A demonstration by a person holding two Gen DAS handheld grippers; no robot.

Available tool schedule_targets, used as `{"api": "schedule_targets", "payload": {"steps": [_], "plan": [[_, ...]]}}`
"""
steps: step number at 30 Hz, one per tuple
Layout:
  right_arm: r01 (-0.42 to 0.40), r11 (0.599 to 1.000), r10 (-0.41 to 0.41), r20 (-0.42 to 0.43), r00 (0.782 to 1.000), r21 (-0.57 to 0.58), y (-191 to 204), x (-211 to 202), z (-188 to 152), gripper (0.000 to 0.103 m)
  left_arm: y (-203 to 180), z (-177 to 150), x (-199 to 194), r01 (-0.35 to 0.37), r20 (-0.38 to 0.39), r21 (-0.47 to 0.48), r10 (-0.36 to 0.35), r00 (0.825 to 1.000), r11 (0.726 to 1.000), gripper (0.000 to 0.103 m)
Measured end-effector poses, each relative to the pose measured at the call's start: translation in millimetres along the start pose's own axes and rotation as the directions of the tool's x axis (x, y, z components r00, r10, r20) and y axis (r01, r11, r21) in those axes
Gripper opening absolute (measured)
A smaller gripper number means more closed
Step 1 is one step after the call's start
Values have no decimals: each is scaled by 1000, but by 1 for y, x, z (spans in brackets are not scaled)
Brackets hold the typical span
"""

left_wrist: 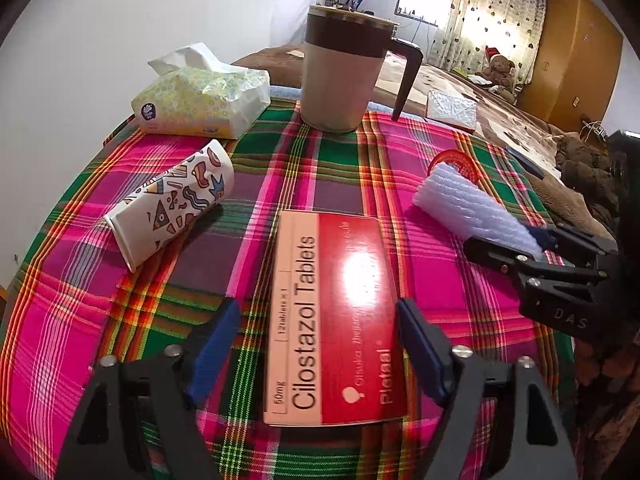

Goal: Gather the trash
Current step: 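Grasp the red Cilostazol Tablets box with the left tool while the right tool grasps the white foam net, then carry the tablets box and foam net over the bin and open both tools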

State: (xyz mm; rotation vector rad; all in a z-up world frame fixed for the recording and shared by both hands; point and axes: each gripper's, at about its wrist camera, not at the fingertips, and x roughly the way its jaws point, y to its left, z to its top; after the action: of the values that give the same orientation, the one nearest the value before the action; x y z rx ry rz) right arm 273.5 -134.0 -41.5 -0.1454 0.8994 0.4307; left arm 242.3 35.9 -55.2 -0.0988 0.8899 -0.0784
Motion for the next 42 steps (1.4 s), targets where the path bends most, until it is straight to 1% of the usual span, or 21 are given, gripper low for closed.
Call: {"api": "schedule_targets", "payload": {"steps": [1, 3, 4, 6, 9, 16, 23, 31, 35, 42], "plan": [[1, 1000, -1, 0, 1000, 4, 0, -1, -1, 43, 1, 0, 0, 6, 2, -4, -6, 1000, 1000, 71], [-1, 1000, 1, 7, 1000, 13, 0, -5, -5, 39, 1, -1, -2, 13, 5, -6, -13, 1000, 1000, 64], [-2, 1000, 2, 12, 1000, 15, 2, -7, -5, 38, 2, -1, -2, 14, 5, -7, -14, 1000, 1000, 64], [4, 1000, -4, 19, 1000, 15, 3, -11, -8, 30, 2, -2, -5, 19, 11, -11, -18, 1000, 1000, 64], [7, 1000, -8, 31, 999, 27, 4, -16, -12, 28, 1, -5, -9, 27, 15, -14, -26, 1000, 1000, 64], [3, 997, -8, 58, 998, 72, 7, -31, -22, 28, -4, -10, -21, 45, 31, -9, -45, 999, 999, 64], [6, 990, -20, 99, 995, 138, 4, -55, -36, 28, -14, -14, -44, 62, 72, 16, -63, 995, 998, 64], [35, 980, -68, 162, 985, 198, -2, -88, -51, 28, -31, -19, -71, 92, 117, 46, -97, 988, 995, 64], [46, 972, -91, 189, 978, 229, -7, -102, -61, 28, -43, -21, -83, 108, 140, 76, -118, 983, 991, 64], [64, 954, -133, 220, 966, 294, -21, -126, -79, 28, -65, -27, -98, 139, 156, 118, -157, 975, 983, 64]]}}
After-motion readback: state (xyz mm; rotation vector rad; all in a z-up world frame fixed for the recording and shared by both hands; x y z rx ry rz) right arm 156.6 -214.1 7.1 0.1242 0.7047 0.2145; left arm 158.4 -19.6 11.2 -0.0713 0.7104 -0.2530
